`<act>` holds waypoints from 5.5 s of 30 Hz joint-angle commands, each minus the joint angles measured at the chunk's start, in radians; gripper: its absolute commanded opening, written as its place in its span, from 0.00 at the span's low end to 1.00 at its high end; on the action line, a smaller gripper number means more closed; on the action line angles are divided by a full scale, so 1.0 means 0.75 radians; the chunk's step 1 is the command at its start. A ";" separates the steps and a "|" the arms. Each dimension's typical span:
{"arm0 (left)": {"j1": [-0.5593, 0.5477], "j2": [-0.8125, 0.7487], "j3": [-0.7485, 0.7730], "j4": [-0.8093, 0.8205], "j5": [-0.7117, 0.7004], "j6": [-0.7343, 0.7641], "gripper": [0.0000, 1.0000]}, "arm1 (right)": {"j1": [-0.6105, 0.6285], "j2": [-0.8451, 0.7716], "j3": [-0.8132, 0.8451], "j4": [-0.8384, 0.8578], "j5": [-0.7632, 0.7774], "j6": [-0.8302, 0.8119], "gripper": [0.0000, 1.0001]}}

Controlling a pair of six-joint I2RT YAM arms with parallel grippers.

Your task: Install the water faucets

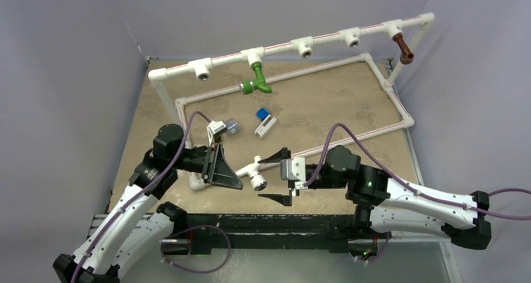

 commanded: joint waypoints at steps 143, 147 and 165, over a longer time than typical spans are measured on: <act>0.013 -0.047 0.724 -0.736 -0.641 0.689 0.61 | 0.378 0.217 0.262 -0.067 0.648 -0.247 0.00; 0.013 -0.073 0.742 -0.750 -0.683 0.762 0.61 | 0.376 0.247 0.305 -0.128 0.619 -0.044 0.00; 0.013 -0.185 0.704 -0.835 -0.640 0.975 0.63 | -0.049 0.350 0.373 -0.261 -0.237 0.607 0.00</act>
